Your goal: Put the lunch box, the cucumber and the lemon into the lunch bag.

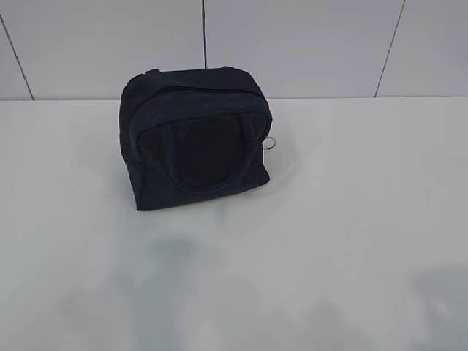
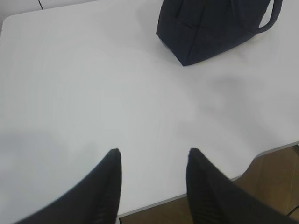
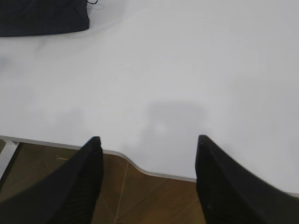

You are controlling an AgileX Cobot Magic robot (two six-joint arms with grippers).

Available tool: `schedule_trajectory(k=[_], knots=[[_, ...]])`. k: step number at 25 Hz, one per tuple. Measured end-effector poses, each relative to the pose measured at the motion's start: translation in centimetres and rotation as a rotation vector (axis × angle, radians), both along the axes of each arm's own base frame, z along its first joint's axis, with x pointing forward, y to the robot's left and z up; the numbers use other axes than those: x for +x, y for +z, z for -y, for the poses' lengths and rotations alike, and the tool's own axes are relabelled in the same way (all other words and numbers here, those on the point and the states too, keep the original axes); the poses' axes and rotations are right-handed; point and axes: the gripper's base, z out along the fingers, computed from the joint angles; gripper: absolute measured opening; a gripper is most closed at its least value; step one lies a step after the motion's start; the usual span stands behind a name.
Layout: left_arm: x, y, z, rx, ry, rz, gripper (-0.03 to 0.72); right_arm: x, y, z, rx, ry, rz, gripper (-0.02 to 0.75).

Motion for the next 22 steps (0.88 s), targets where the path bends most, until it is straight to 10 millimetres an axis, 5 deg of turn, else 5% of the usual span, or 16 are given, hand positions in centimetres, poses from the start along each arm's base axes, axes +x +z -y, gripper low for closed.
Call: schedule_trajectory(k=[22], knots=[[-0.02,0.00,0.04,-0.002,0.036,-0.001,0.319,0.01,-0.02,0.00,0.000,0.000,-0.001,0.474]])
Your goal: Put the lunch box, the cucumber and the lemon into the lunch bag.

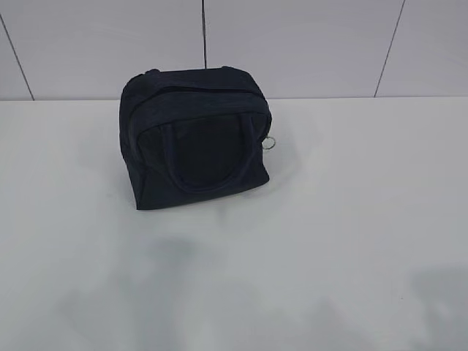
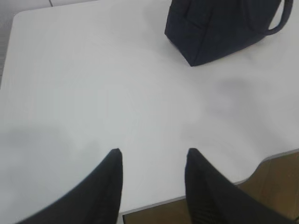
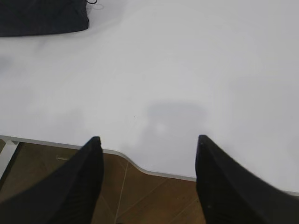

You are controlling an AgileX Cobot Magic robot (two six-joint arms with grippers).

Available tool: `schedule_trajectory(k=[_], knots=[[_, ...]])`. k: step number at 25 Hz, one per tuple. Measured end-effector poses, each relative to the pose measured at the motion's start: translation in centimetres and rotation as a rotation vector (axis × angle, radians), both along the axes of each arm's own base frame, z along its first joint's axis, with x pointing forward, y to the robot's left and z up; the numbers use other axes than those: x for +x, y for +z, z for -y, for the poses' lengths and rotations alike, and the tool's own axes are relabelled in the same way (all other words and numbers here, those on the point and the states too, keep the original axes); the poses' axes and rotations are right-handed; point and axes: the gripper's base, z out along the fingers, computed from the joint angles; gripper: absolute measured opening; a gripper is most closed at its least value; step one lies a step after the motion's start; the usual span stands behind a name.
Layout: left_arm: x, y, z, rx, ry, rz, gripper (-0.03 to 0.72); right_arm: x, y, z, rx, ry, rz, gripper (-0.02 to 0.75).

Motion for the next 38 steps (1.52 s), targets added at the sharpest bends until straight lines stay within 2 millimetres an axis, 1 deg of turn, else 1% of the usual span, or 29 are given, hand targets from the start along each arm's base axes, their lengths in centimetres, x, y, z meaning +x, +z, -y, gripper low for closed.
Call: schedule_trajectory(k=[5,9,11,19,26,32,38], knots=[[-0.05,0.00,0.08,-0.001,0.096,0.000,0.317,0.04,0.00,-0.07,0.002,-0.066,0.000,0.474],[-0.07,0.00,0.12,-0.002,0.147,0.000,0.305,0.12,0.00,-0.18,0.002,-0.166,0.000,0.474],[-0.07,0.00,0.12,-0.002,0.154,0.000,0.302,0.12,0.00,-0.18,0.001,-0.175,0.000,0.474],[-0.08,0.00,0.17,-0.003,0.199,-0.001,0.298,0.08,0.00,-0.13,0.001,-0.121,0.000,0.474],[-0.09,0.00,0.17,-0.003,0.201,-0.001,0.298,0.03,0.00,-0.05,0.001,-0.046,0.000,0.474],[-0.09,0.00,0.17,-0.003,0.201,-0.001,0.297,0.03,0.00,-0.04,0.001,-0.041,0.000,0.474],[-0.09,0.00,0.17,-0.003,0.201,-0.001,0.272,0.03,0.00,-0.04,0.001,-0.041,0.000,0.474]])
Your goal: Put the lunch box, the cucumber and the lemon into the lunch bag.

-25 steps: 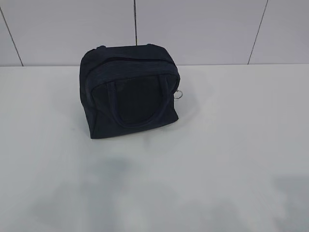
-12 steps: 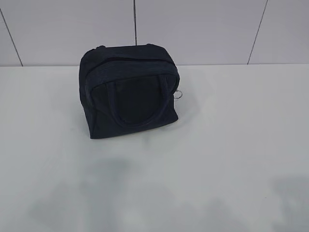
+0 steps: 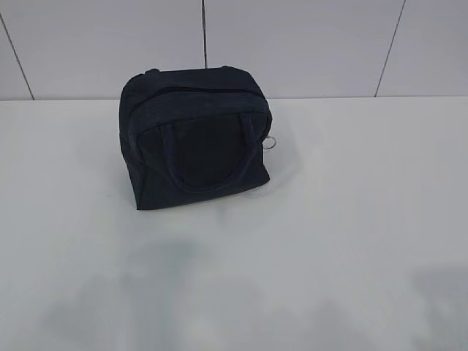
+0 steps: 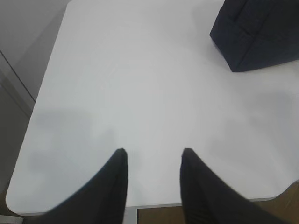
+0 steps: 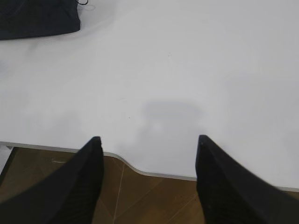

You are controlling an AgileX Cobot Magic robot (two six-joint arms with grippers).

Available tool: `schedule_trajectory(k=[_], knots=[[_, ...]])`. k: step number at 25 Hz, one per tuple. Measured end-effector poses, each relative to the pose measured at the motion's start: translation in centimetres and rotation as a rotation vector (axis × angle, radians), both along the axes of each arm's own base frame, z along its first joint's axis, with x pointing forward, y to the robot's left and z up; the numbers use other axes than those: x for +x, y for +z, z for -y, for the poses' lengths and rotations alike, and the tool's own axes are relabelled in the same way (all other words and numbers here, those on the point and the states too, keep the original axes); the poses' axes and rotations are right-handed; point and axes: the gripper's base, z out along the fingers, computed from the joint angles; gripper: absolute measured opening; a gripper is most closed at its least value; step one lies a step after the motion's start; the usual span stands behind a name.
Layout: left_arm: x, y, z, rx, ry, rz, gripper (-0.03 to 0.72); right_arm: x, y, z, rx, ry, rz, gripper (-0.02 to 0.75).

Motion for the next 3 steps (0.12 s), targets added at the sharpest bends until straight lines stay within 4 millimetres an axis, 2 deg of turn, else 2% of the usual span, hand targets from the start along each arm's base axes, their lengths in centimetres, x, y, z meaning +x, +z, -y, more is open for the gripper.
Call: schedule_trajectory(k=[3], knots=[[0.00,0.00,0.00,0.000,0.000,0.000,0.262,0.00,0.00,0.00,0.000,0.000,0.000,0.474]])
